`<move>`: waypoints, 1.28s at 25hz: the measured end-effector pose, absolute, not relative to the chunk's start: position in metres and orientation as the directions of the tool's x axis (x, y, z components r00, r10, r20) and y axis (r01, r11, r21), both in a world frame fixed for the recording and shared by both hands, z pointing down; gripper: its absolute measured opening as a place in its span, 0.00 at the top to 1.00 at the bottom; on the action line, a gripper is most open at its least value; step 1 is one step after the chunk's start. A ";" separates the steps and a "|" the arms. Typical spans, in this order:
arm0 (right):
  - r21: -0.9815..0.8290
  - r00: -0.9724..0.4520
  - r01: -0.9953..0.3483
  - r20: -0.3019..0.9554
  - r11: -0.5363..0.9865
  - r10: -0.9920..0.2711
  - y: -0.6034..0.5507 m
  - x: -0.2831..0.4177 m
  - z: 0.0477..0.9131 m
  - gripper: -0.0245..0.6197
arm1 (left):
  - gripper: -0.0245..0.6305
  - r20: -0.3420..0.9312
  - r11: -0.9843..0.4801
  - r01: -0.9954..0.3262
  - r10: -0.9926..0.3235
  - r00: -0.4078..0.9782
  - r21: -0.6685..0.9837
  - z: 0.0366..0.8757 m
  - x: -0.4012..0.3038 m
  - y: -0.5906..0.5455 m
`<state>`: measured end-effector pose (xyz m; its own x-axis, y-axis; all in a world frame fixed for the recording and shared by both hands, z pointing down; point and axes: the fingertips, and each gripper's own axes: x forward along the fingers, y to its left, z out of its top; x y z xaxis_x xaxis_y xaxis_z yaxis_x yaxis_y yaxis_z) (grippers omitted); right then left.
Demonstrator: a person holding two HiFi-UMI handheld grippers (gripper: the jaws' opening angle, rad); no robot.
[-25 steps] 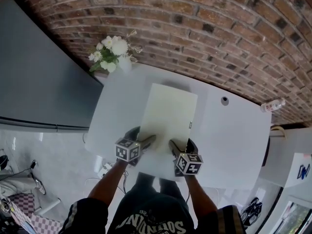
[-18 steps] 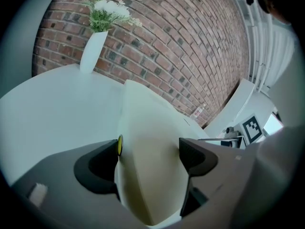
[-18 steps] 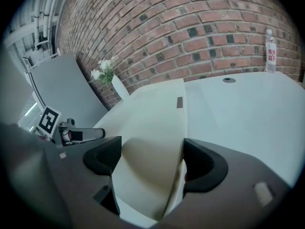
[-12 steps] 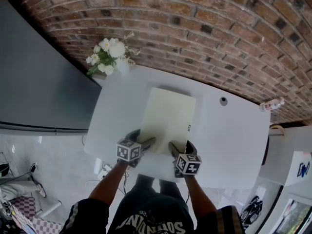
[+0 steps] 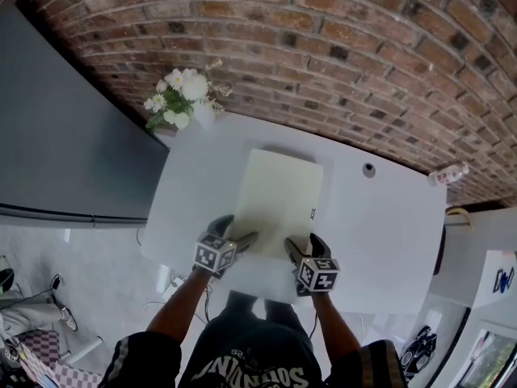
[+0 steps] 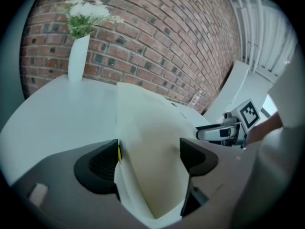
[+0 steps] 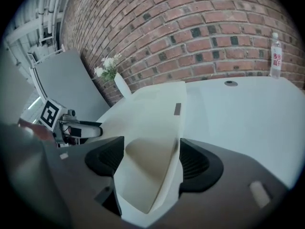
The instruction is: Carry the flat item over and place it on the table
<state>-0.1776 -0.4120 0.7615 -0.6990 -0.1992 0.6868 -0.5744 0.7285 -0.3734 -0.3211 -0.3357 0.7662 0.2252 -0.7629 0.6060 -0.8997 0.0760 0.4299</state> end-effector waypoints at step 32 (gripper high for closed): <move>-0.085 -0.734 -0.555 0.519 0.828 -0.438 -0.442 -0.210 0.649 0.96 | 0.95 0.457 0.015 -0.985 -0.887 0.068 0.174 0.658 -0.343 -0.379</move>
<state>-0.2104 -0.4421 0.6485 -0.7340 -0.4385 0.5186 -0.5547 0.8276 -0.0854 -0.3425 -0.3788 0.6582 0.0677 -0.8869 0.4570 -0.9846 0.0147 0.1744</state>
